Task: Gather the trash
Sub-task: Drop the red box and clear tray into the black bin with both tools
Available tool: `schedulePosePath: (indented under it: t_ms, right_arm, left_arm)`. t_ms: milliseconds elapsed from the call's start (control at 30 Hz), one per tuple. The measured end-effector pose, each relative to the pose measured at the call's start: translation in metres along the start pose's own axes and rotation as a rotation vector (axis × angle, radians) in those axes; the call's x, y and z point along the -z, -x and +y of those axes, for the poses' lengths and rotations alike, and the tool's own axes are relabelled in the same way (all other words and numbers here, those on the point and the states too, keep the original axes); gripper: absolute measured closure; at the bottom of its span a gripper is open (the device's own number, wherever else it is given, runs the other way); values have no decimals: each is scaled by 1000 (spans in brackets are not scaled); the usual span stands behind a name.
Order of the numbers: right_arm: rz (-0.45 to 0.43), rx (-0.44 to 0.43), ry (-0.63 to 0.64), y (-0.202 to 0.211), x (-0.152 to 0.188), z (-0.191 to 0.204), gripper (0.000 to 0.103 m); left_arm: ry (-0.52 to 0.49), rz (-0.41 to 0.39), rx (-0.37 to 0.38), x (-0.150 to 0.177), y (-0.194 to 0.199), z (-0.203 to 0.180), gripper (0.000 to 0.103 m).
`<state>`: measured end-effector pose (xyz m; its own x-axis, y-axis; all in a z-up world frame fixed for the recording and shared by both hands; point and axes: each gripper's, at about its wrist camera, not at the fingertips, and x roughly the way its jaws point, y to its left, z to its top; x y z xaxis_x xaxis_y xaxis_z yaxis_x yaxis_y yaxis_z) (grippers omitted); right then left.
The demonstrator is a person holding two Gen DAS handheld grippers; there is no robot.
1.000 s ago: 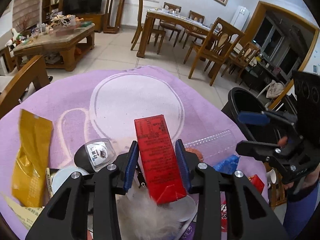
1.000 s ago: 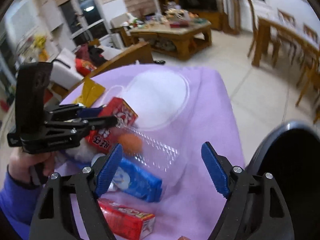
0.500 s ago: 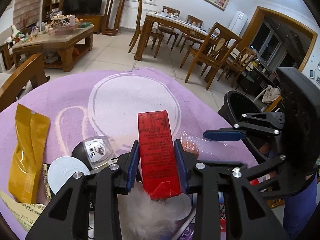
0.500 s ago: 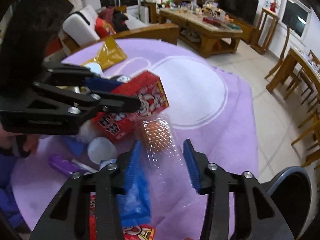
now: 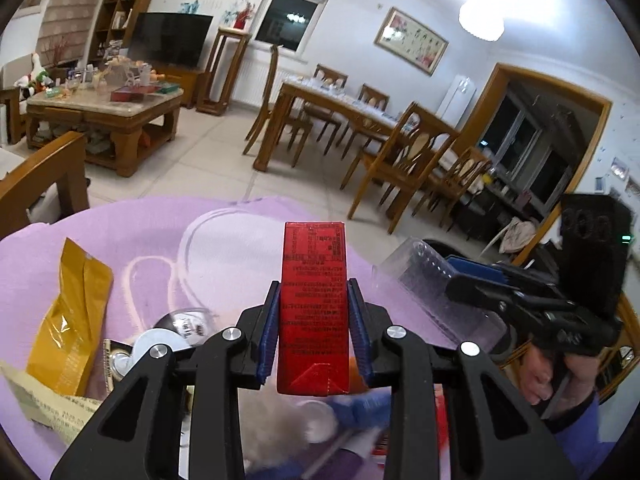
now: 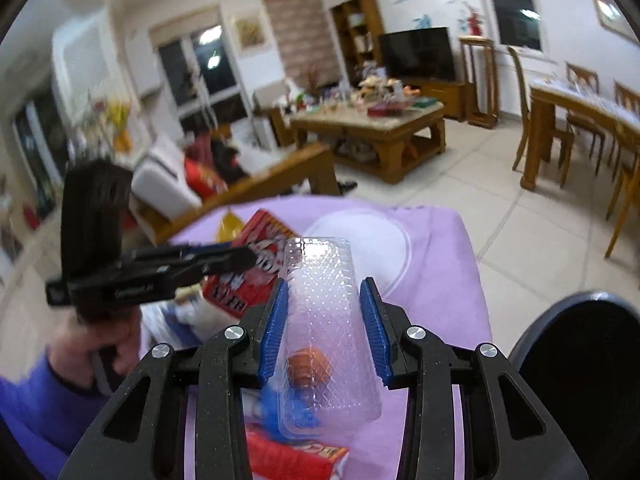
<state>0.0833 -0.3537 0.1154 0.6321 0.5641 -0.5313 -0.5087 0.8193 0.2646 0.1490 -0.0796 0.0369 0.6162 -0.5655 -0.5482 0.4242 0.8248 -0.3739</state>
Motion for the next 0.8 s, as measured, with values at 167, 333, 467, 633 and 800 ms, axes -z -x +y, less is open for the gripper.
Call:
schedulePosePath:
  t_ms: [167, 333, 467, 633, 800]
  right_arm:
    - [-80, -1, -122, 49, 12, -34, 65]
    - [-157, 64, -232, 106, 31, -76, 65]
    - [-215, 160, -346, 155, 59, -128, 65]
    - [-226, 271, -428, 185, 94, -176, 65]
    - [-213, 315, -473, 187, 120, -207, 65]
  left_arm:
    - [-33, -22, 62, -7, 5, -33, 72]
    - [-81, -10, 142, -9, -11, -76, 72]
    - [-124, 39, 215, -7, -43, -121, 72]
    - [-157, 112, 277, 4, -91, -167, 72]
    - [-175, 179, 288, 20, -132, -196, 72]
